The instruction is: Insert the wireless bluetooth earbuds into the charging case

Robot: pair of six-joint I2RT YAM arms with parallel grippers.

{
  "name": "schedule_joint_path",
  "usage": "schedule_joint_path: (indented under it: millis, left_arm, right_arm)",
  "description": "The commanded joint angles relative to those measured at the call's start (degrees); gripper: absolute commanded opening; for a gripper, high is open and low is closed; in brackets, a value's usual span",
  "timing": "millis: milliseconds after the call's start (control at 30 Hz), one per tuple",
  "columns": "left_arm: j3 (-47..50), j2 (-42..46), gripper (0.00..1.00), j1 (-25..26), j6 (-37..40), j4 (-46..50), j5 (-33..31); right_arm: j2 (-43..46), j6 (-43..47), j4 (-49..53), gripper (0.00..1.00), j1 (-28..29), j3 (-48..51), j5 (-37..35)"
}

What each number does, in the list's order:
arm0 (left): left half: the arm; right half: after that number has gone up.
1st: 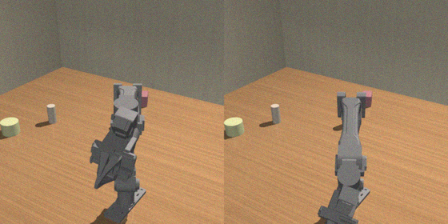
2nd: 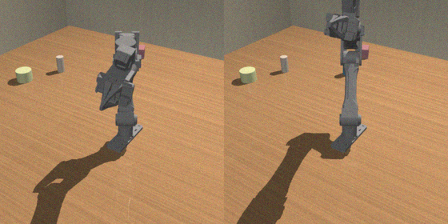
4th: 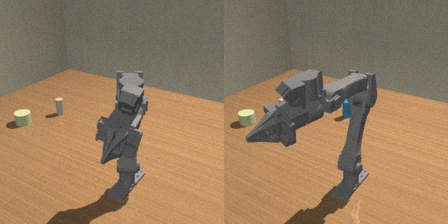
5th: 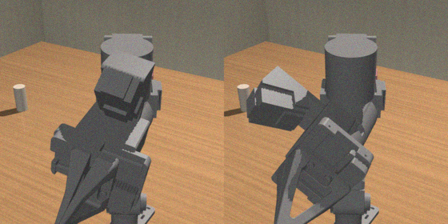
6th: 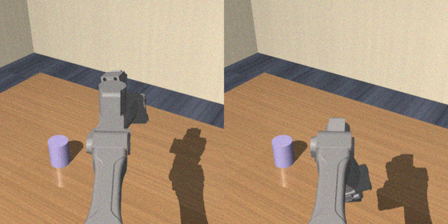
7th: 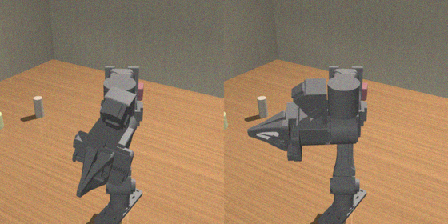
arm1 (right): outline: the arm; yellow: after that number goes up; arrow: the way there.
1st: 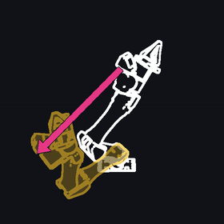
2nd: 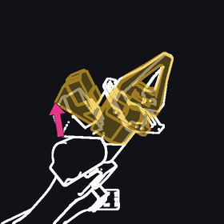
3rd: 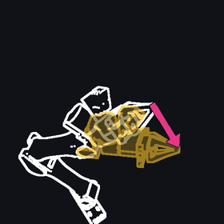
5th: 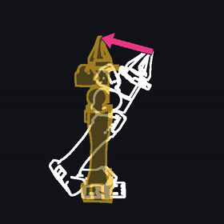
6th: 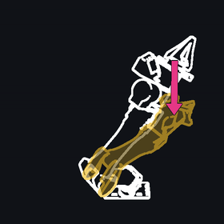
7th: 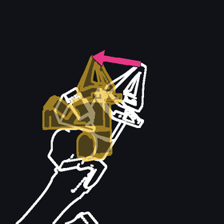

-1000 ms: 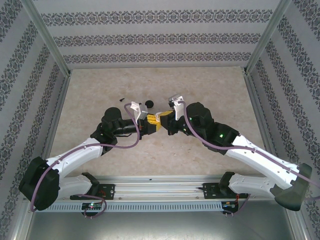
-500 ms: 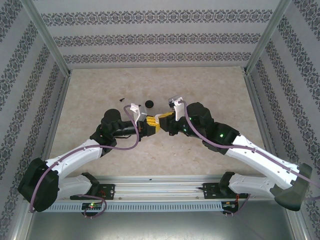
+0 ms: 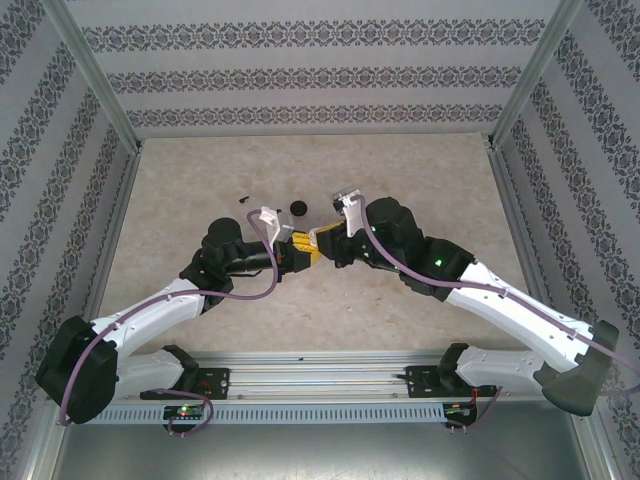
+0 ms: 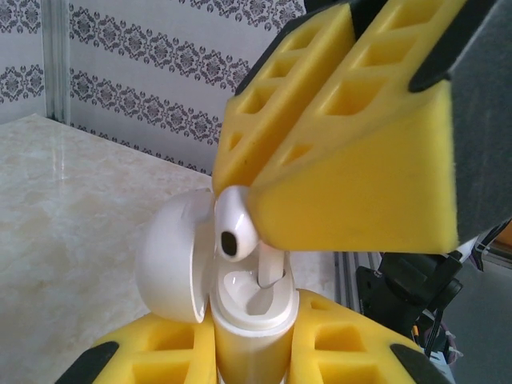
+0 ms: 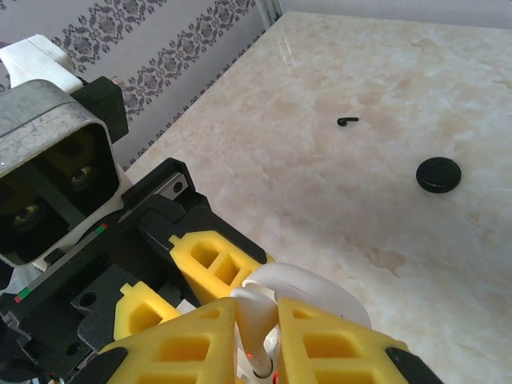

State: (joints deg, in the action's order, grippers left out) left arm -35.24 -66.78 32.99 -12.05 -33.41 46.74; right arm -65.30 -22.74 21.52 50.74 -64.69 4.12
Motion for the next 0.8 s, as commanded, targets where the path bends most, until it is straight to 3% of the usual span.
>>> schedule_joint_path:
  millis: [0,600,767]
  left_arm:
    - [-0.86,2.01,0.12,0.4,0.89,-5.79,2.45]
    - [0.18,2.96,0.13,0.47,0.78,-6.66,2.39]
    - [0.18,2.99,0.13,0.41,0.42,-7.55,2.91]
  right_arm:
    - [-2.17,-0.46,6.39,0.17,-0.44,-1.2,0.69]
    - [-0.16,-1.74,2.84,0.13,-0.46,2.03,1.37]
    - [0.52,-3.3,0.28,0.1,-1.45,3.67,5.35]
